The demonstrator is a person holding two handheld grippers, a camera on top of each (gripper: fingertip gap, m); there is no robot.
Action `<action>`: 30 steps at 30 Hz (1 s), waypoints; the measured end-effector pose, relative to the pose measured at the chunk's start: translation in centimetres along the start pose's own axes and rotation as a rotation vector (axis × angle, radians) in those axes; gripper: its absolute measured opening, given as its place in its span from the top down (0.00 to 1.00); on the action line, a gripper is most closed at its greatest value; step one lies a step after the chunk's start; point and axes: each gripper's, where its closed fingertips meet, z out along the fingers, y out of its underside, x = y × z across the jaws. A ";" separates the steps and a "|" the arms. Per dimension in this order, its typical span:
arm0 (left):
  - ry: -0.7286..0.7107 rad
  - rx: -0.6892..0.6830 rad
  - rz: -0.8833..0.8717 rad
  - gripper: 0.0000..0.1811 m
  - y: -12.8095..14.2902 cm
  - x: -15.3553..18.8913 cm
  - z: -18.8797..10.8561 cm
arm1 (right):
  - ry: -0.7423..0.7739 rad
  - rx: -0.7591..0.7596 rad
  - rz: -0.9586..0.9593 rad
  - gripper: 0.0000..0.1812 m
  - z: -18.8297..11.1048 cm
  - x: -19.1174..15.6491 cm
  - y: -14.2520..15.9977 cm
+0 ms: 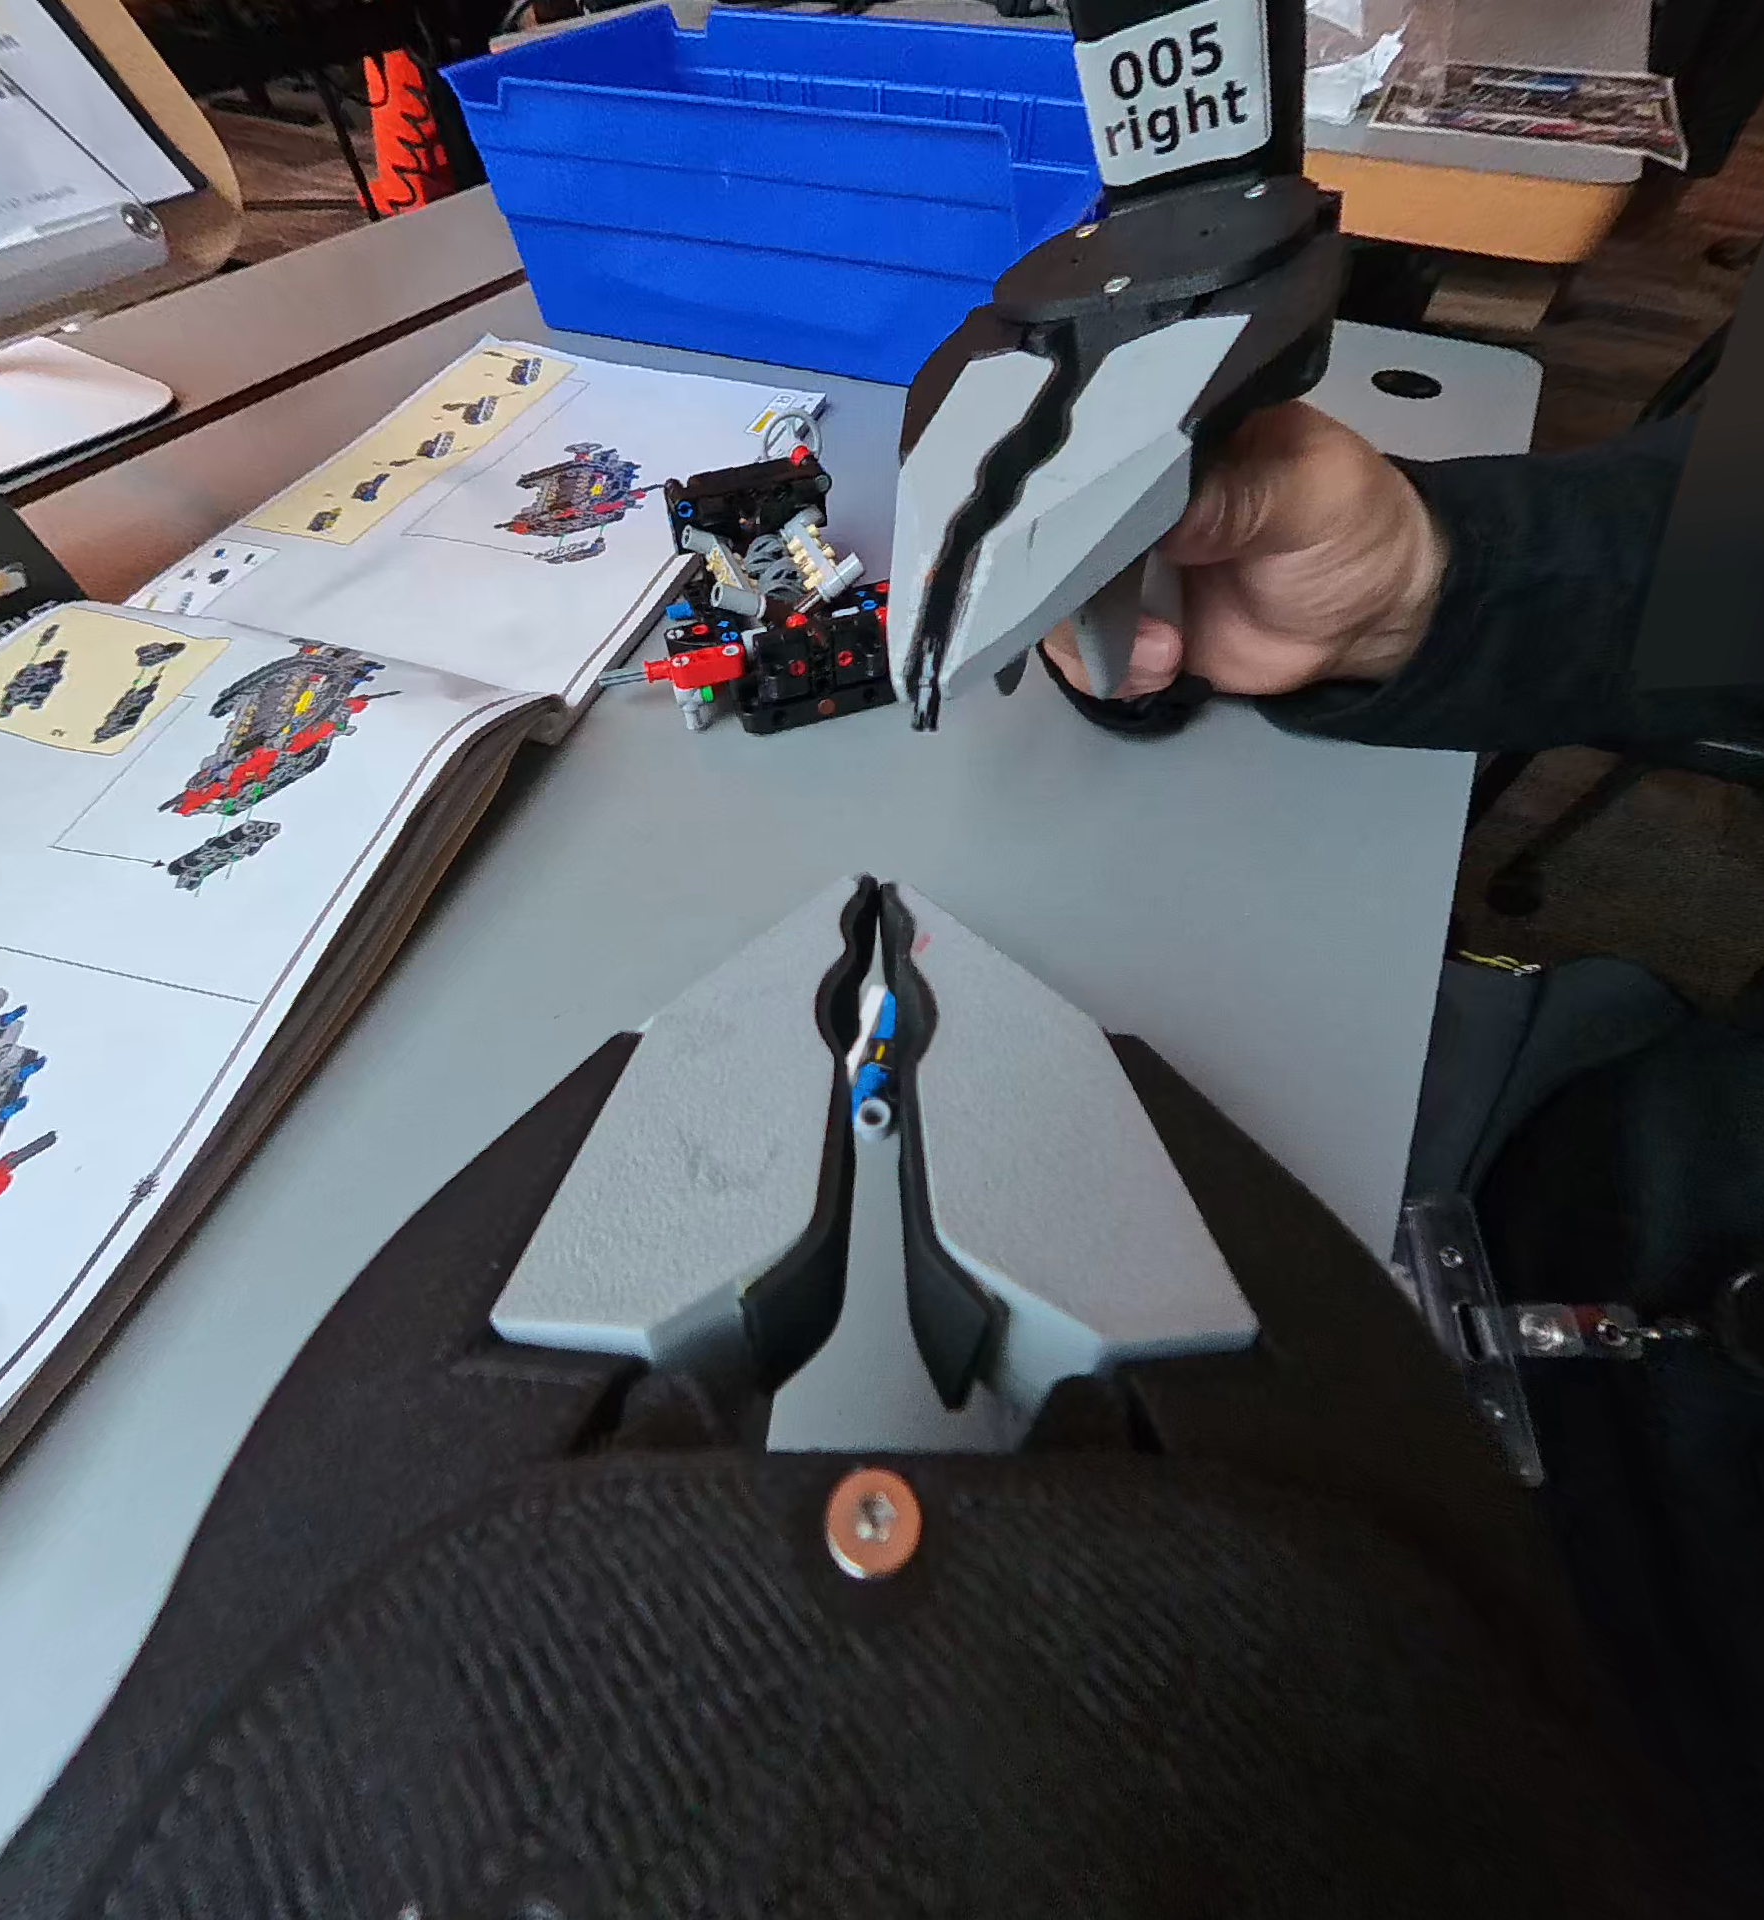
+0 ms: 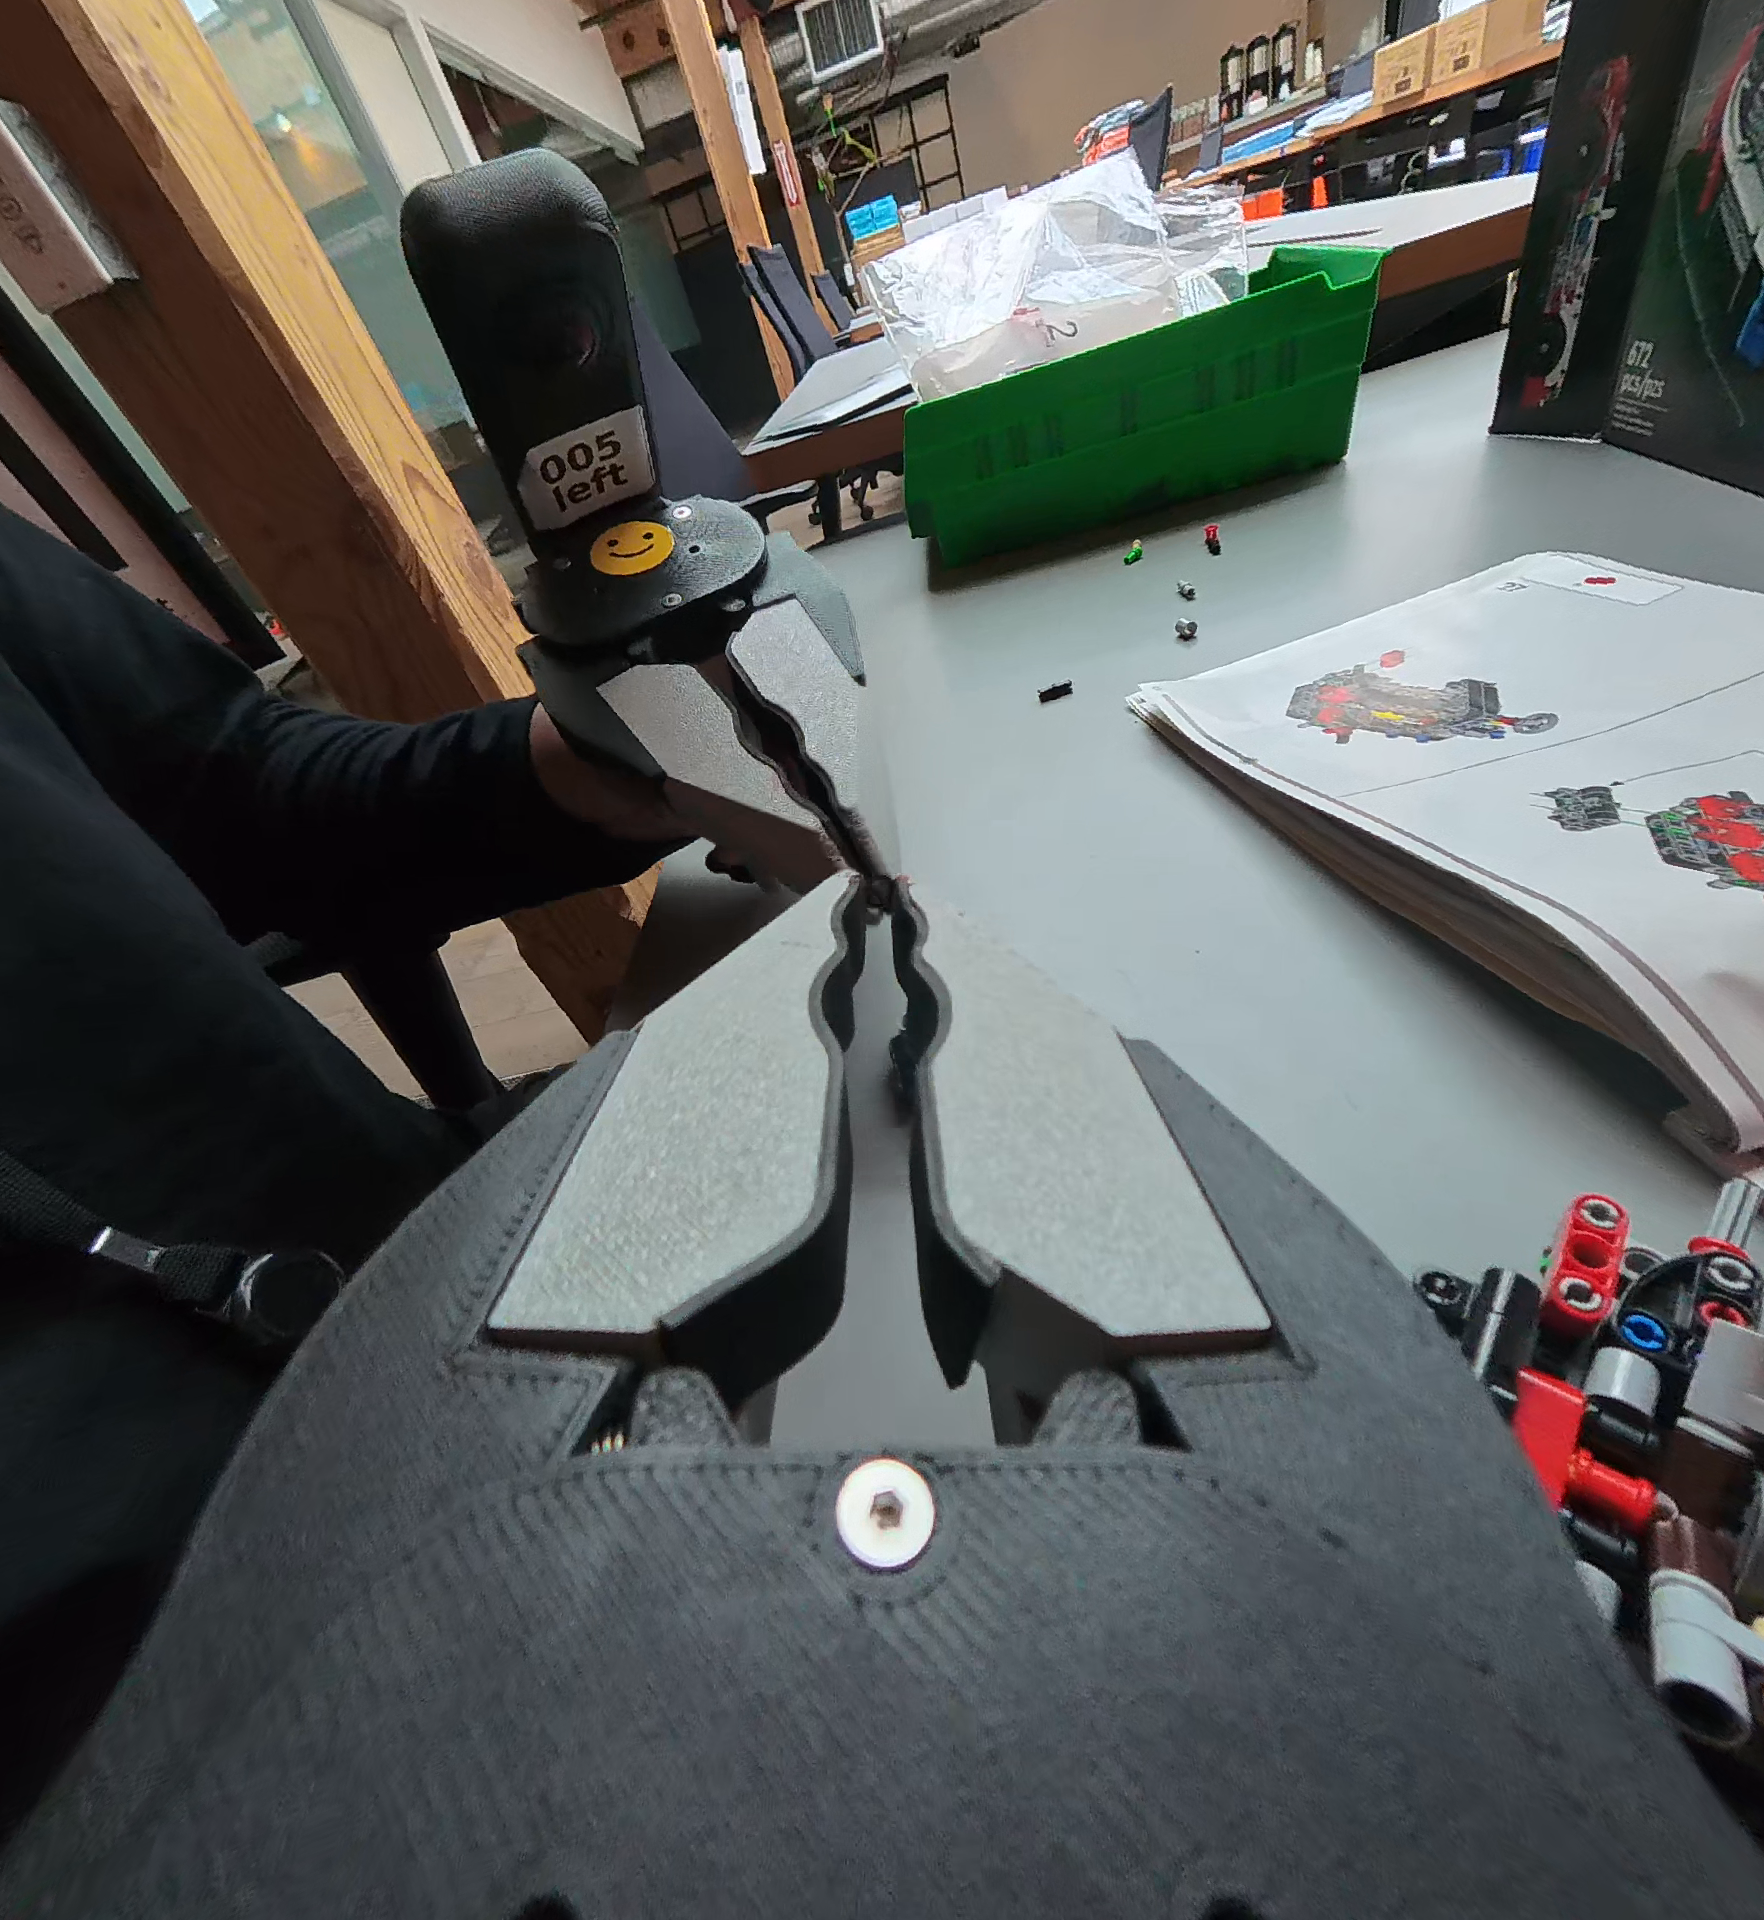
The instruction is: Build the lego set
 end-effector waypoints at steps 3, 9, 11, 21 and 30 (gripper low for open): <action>0.031 0.006 -0.016 1.00 -0.4 0.8 0.3 | -0.022 0.014 0.026 0.99 0.0 -0.1 -0.1; 0.050 0.047 -0.060 0.99 -2.0 1.9 0.9 | -0.073 0.049 0.106 1.00 0.0 -0.3 -0.5; 0.057 0.049 -0.085 0.98 -2.2 2.0 1.1 | -0.092 0.054 0.121 1.00 0.0 -0.5 -0.6; 0.080 0.060 -0.151 0.98 -2.5 1.8 0.6 | -0.090 0.015 0.014 1.00 0.3 -1.4 -0.2; 0.031 0.008 -0.028 1.00 -1.9 1.9 0.7 | -0.063 -0.025 -0.046 1.00 0.5 -1.5 0.3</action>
